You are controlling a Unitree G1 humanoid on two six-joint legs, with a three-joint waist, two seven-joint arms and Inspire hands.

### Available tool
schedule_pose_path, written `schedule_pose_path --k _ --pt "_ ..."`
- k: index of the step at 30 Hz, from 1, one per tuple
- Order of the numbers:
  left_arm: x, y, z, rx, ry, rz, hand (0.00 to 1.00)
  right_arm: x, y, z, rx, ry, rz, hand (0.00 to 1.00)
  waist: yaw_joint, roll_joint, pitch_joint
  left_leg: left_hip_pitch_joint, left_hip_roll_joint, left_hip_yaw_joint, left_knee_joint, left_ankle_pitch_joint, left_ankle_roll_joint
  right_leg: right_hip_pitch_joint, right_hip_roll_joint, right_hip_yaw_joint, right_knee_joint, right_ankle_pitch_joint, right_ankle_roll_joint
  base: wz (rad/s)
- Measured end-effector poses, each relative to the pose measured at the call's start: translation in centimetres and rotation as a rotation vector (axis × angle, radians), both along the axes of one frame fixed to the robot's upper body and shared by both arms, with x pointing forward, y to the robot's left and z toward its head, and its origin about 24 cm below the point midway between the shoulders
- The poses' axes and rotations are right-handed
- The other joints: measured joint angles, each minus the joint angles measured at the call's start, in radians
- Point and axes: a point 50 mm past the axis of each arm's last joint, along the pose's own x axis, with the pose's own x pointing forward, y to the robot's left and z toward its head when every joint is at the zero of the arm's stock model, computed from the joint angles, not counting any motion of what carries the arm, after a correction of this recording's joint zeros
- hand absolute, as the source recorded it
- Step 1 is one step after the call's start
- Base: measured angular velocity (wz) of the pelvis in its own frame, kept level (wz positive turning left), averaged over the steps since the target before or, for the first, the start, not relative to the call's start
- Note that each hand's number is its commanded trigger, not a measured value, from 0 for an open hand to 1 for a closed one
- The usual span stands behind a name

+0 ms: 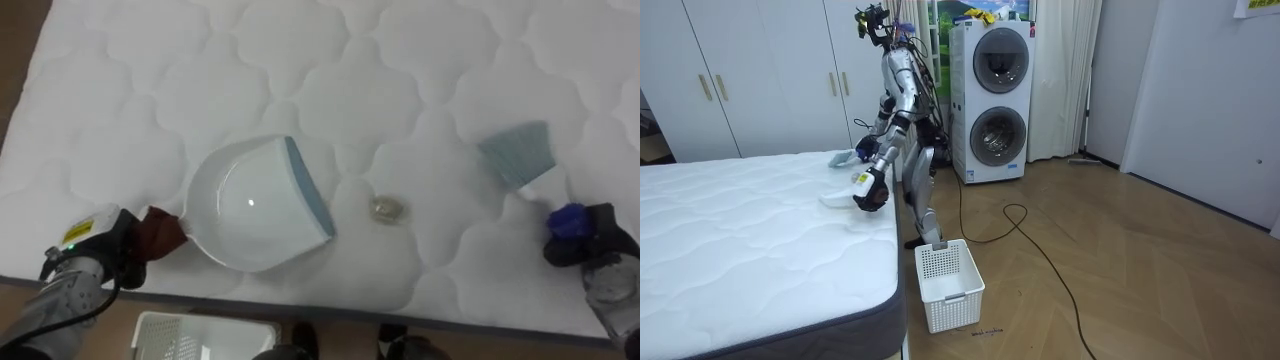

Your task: Clean bed

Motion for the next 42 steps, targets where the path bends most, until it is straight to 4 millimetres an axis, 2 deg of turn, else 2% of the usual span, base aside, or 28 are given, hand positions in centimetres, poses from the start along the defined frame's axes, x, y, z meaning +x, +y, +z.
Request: schedule_pose_path --k 4,7,9,12,18,22,29,36,42 --pt "0.6 -0.2 0.5 0.001 -0.015 -0.012 1.00 0.6 -1.6 1.8 -0.193 0.072 0.104 1.00 0.012 -0.017 0.0012 0.001 0.002 0.015 0.003 0.000 0.000 -0.007 0.002 0.013 0.010 0.002 -0.001 -0.11" --pt "1.5 -0.3 1.3 0.011 -0.025 -0.040 1.00 0.9 -2.6 3.2 -0.327 0.118 0.169 1.00 0.013 -0.034 0.0082 -0.001 0.003 0.016 0.002 0.000 0.000 -0.011 0.006 0.013 0.008 0.005 -0.004 -0.02" --pt "1.9 -0.1 1.8 0.032 -0.034 -0.056 1.00 1.5 -3.3 4.5 -0.463 0.163 0.246 1.00 0.014 -0.048 0.0073 -0.013 0.010 0.018 0.007 0.000 0.000 -0.023 0.011 0.014 0.006 0.008 -0.010 -0.05" --pt "1.9 0.2 2.2 0.058 -0.025 -0.076 1.00 2.9 -3.6 6.9 -0.657 0.199 0.350 1.00 0.021 -0.048 0.0074 -0.019 0.020 0.024 0.009 0.000 -0.001 -0.025 0.025 0.019 -0.010 0.022 -0.014 -0.13" --pt "2.1 0.2 2.3 0.071 0.008 -0.098 1.00 4.7 -2.9 9.4 -0.952 0.236 0.548 1.00 0.029 -0.053 0.0085 -0.019 0.020 0.024 0.002 0.002 -0.004 -0.026 0.029 0.018 -0.019 0.025 -0.016 -0.02" --pt "2.5 0.4 2.9 0.082 0.009 -0.112 1.00 5.2 -2.4 9.9 -1.017 0.227 0.596 1.00 0.030 -0.063 0.0142 -0.021 0.020 0.024 0.001 0.002 -0.004 -0.026 0.029 0.016 -0.024 0.026 -0.016 0.00" --pt "2.9 0.8 3.8 0.143 0.015 -0.154 1.00 6.2 -1.3 10.8 -1.160 0.227 0.685 1.00 0.038 -0.084 0.0118 -0.025 0.020 0.029 -0.003 0.002 -0.004 -0.033 0.031 0.018 -0.025 0.029 -0.014 -0.02" --pt "3.0 0.7 3.9 0.155 0.013 -0.168 1.00 7.2 0.9 11.2 -1.245 0.172 0.778 1.00 0.048 -0.086 0.0126 -0.025 0.020 0.030 -0.003 0.002 -0.004 -0.035 0.031 0.019 -0.025 0.029 -0.014 0.00" --pt "3.0 0.6 3.8 0.166 0.014 -0.179 1.00 7.3 1.7 11.0 -1.264 0.161 0.826 1.00 0.051 -0.086 0.0121 -0.024 0.020 0.028 -0.004 0.002 -0.004 -0.031 0.031 0.018 -0.024 0.030 -0.014 0.00"
